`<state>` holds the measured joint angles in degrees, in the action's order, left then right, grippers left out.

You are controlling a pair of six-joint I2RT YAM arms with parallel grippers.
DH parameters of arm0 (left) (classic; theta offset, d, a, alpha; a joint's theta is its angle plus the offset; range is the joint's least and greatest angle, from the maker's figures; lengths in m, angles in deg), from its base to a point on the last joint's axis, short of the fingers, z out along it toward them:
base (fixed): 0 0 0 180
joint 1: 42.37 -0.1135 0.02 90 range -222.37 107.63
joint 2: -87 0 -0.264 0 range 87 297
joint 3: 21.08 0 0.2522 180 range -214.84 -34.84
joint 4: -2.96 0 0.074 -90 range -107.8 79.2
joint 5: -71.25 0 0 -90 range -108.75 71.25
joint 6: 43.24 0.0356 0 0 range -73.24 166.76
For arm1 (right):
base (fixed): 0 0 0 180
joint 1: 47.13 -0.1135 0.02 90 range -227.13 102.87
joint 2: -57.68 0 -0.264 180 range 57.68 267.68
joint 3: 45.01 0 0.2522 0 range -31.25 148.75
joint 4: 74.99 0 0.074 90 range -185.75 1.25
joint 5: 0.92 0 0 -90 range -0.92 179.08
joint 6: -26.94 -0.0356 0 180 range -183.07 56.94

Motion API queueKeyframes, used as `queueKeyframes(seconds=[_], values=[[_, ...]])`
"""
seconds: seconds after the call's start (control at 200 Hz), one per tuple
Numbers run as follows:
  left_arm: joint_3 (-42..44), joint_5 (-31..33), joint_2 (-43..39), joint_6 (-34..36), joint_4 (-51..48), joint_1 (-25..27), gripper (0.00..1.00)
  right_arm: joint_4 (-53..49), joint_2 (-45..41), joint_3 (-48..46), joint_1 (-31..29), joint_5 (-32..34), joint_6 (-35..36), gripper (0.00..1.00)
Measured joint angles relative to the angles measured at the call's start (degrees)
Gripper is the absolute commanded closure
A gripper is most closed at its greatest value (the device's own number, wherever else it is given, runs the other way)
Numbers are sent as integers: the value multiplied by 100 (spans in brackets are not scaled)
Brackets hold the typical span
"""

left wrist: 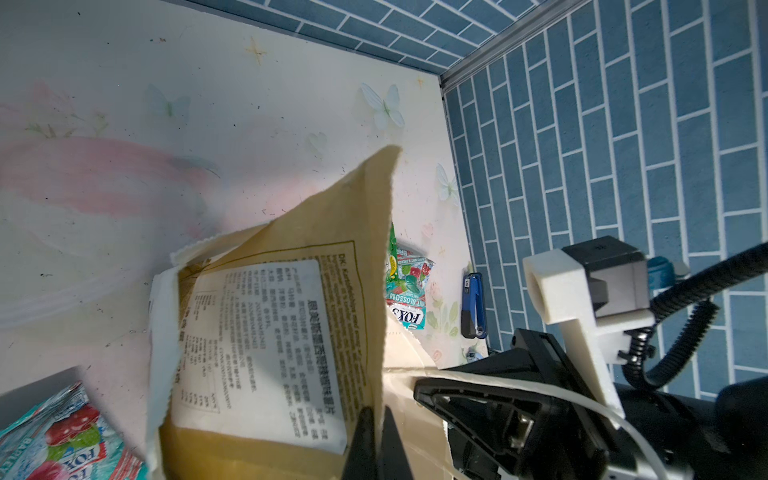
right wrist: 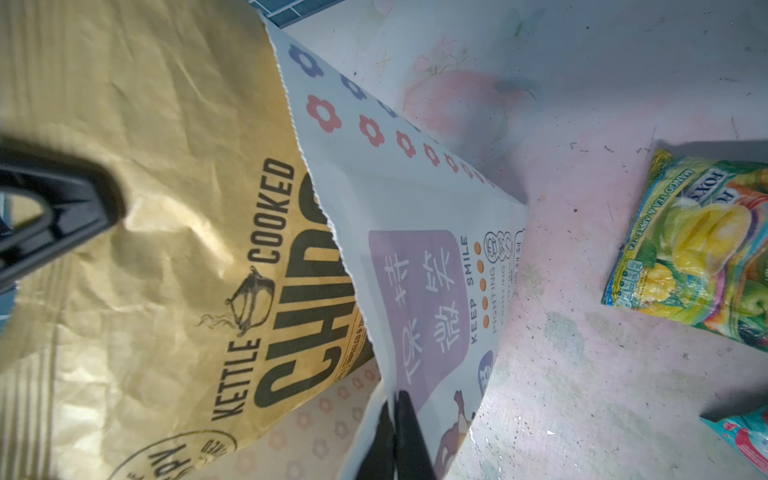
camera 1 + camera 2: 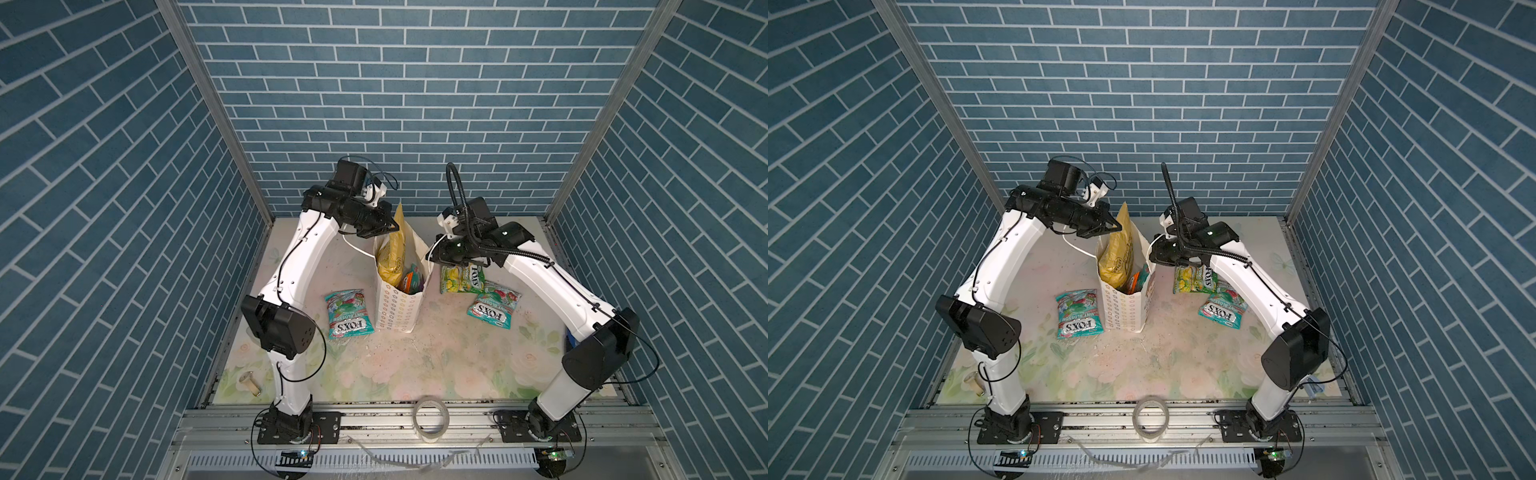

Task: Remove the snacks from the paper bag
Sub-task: 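Lift the yellow chips bag up out of the paper bag with left gripper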

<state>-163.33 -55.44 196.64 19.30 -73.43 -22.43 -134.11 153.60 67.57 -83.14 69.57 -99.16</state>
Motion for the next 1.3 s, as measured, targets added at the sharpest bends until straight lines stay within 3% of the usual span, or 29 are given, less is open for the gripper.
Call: queueKeyframes(seconds=[0.86,1.3], values=[[162,-1040,-258,-802,1154,-396,100,-188,111,216,-48,90,13,100],[-457,-1137,-352,-911,1115,-616,100,-249,168,295,-63,90,42,100]])
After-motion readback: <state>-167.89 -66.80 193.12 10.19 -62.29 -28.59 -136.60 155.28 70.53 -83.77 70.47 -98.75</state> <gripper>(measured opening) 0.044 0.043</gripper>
